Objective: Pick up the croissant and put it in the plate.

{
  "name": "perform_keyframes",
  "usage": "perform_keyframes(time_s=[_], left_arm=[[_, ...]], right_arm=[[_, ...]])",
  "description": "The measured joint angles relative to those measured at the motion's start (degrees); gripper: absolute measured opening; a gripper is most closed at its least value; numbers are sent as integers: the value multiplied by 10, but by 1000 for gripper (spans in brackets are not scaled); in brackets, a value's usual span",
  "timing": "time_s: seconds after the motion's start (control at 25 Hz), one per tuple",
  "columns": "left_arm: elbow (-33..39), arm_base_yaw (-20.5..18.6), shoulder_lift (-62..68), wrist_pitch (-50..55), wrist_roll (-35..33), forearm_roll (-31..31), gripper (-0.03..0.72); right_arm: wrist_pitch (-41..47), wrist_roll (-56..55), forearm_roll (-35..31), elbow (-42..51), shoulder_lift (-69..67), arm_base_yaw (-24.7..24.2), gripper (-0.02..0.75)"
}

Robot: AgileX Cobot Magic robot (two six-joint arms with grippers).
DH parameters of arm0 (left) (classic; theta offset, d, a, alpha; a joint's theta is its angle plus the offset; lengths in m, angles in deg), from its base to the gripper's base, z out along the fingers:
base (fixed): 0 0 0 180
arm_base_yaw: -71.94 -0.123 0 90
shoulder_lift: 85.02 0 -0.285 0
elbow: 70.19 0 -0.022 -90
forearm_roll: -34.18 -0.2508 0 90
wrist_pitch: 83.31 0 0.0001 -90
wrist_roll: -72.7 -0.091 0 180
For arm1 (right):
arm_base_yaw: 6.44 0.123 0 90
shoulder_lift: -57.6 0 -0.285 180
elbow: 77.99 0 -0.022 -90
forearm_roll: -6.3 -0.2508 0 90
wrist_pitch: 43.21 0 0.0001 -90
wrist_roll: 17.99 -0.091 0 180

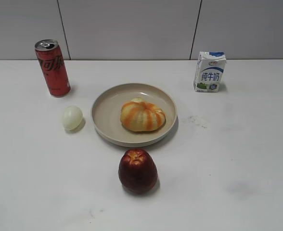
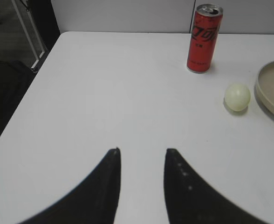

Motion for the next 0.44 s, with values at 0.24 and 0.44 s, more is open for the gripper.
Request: perform_keyframes(time_s=[0.24,0.44], left_arm=[[0,0,0,0,0,0,231],[0,0,0,0,0,0,231]], right_arm=[[1,0,0,0,79,-27,591],[1,0,0,0,84,-27,587]])
